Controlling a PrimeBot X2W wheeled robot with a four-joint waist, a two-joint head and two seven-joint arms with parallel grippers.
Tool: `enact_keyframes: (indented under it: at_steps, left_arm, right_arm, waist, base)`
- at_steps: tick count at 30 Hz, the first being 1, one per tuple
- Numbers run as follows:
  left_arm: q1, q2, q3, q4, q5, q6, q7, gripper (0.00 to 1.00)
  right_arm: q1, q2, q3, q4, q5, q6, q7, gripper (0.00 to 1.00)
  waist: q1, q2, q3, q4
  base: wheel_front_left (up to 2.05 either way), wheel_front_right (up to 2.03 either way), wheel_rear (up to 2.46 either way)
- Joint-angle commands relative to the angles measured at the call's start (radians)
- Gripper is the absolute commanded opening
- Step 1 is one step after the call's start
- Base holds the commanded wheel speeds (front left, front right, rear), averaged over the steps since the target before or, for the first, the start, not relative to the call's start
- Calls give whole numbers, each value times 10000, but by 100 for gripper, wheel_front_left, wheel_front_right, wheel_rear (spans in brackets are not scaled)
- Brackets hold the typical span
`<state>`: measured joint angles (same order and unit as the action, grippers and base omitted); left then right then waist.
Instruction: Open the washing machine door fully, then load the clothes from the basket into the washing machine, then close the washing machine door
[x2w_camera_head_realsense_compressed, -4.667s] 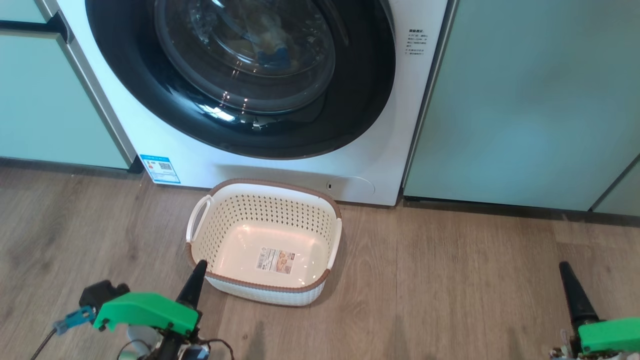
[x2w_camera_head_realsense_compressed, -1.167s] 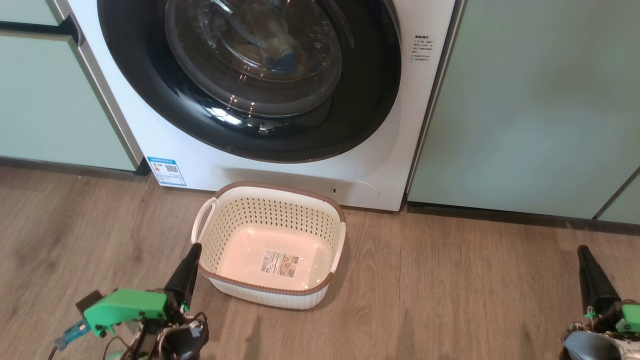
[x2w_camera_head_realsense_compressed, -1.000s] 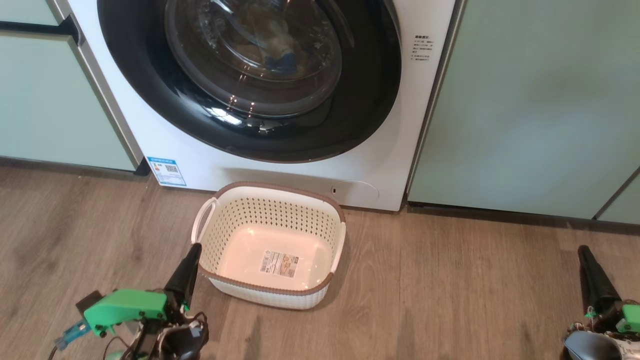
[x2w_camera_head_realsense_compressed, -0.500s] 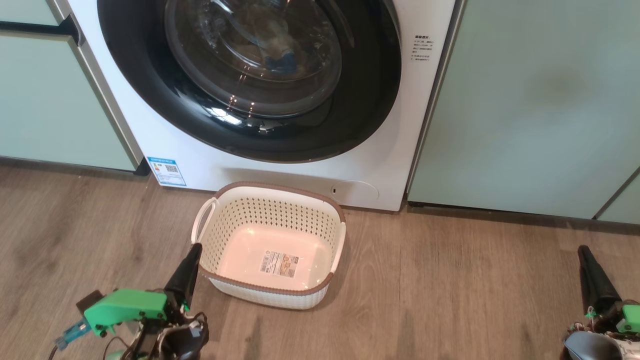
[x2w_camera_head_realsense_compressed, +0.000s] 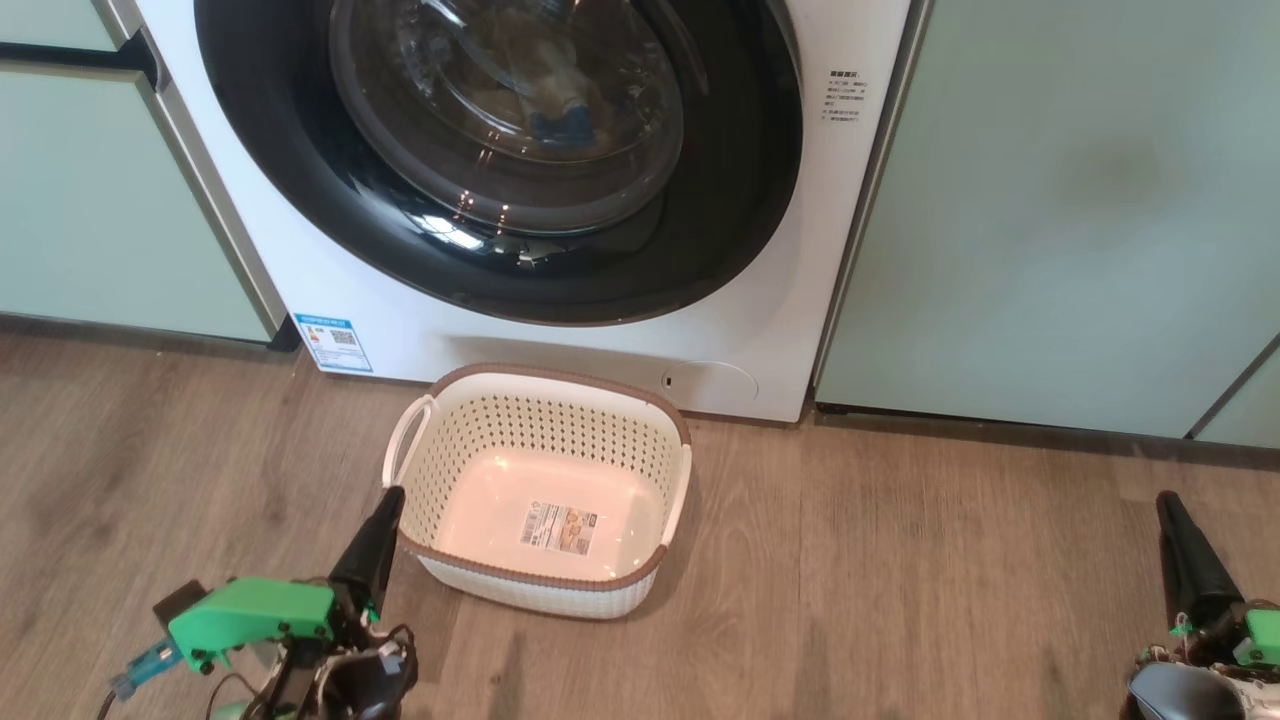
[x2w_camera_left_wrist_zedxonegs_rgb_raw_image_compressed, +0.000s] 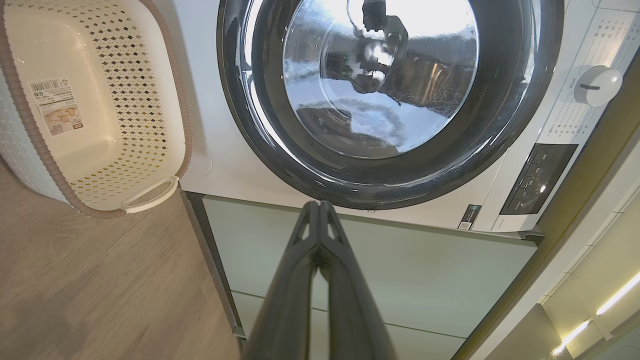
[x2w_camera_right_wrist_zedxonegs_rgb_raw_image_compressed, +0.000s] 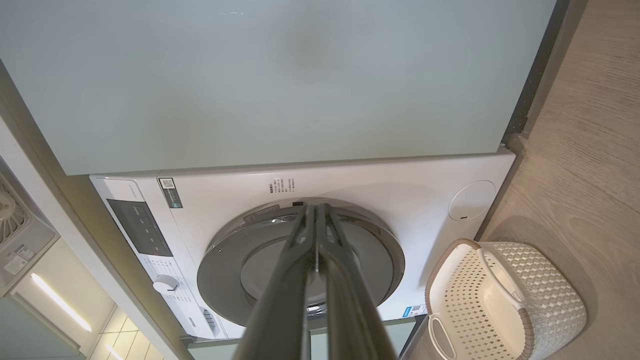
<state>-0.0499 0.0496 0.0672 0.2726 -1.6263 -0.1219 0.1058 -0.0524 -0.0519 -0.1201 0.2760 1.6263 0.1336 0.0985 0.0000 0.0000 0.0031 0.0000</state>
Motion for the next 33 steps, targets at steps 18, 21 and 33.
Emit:
enact_keyframes:
  at_steps: [18, 21, 33]
  left_arm:
    - [-577, 43, 424, -276, 143, -88, 41, 0]
    - [-578, 41, 426, -276, 145, -88, 43, 0]
    - [-578, 35, 435, -276, 152, -88, 50, 0]
  right_arm:
    - [-548, -44, 140, -317, -114, -29, 86, 0]
    - [-548, -41, 136, -316, -117, -29, 89, 0]
    - [-550, -32, 122, -316, -129, -29, 100, 0]
  waist:
    - [0, 0, 0, 0]
    - [0, 0, 0, 0]
    - [0, 0, 0, 0]
  base:
    - [0, 0, 0]
    - [0, 0, 0]
    - [0, 0, 0]
